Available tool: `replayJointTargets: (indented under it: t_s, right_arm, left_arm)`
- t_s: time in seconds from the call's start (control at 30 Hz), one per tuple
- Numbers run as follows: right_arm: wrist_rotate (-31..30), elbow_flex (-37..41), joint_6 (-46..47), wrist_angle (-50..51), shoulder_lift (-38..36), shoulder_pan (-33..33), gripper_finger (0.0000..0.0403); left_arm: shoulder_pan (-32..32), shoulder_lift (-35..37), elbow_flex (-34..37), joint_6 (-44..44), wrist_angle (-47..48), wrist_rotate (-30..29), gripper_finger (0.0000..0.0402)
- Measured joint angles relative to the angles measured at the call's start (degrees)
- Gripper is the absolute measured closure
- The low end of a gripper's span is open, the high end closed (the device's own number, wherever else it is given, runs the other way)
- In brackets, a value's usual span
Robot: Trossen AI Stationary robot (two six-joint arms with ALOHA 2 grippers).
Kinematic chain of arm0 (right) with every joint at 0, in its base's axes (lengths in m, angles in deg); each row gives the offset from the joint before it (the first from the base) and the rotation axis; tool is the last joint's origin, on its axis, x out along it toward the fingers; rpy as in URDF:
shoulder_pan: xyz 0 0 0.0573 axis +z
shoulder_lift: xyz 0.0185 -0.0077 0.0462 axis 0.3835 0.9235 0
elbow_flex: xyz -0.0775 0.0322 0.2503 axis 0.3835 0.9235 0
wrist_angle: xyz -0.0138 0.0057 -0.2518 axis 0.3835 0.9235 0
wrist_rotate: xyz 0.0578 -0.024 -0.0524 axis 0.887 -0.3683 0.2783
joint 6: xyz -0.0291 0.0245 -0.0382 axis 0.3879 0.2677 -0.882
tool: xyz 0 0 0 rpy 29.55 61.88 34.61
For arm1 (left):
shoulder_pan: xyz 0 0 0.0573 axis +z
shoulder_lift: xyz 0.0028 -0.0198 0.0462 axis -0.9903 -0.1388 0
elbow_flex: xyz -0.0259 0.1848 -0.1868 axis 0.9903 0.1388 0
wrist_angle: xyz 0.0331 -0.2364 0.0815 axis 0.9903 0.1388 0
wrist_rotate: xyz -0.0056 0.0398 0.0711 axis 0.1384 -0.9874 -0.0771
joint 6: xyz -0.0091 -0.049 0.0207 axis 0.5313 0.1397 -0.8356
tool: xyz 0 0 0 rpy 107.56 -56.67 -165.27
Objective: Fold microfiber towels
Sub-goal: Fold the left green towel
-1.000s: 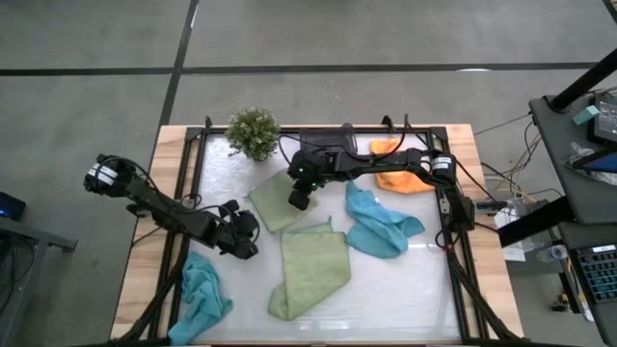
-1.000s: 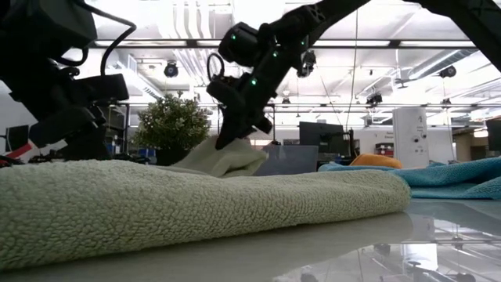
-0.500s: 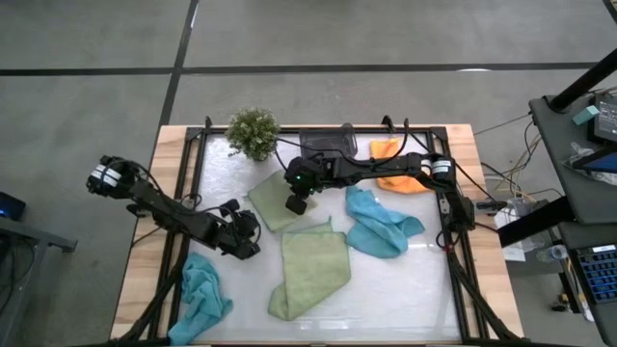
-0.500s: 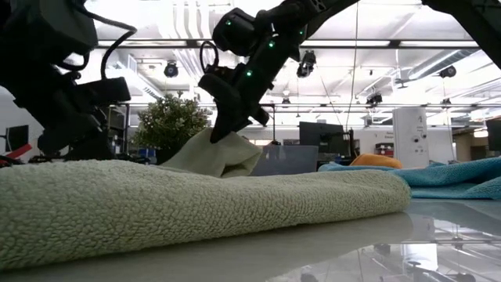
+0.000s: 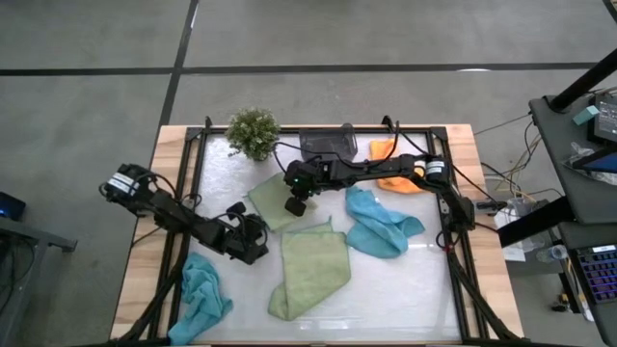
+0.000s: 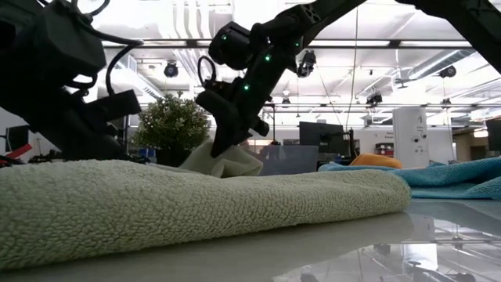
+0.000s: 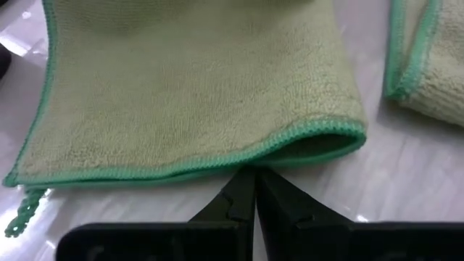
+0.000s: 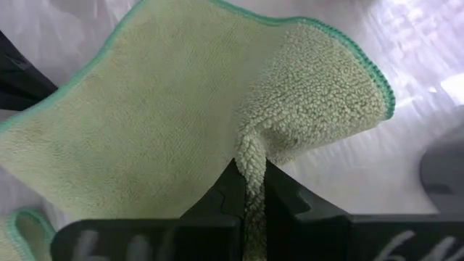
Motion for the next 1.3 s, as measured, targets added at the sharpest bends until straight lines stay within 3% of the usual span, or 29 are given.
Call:
replayJointTargets:
  t_s: [0.33,0.83,1.1,1.3]
  right_arm:
    - [0.5,-1.9,0.5,-2.9,1.2,1.2,0.039]
    - [0.9,-14.9,-1.1,1.5,9.0,3.3,0.039]
    - [6.8,-21.2,1.6,1.9,15.0,3.5,0.0389]
    - [10.1,-25.4,2.8,2.8,18.8,3.5,0.0361]
  left_arm:
    - [0.1,0.8,0.1,-1.3,0.2,0.5,0.0402]
    - [0.0,0.9,0.1,-1.3,0.2,0.8,0.0402]
    - [0.0,0.9,0.1,-1.5,0.0,0.8,0.0402]
    - [-0.1,0.9,0.2,-1.4,0.0,0.5,0.0402]
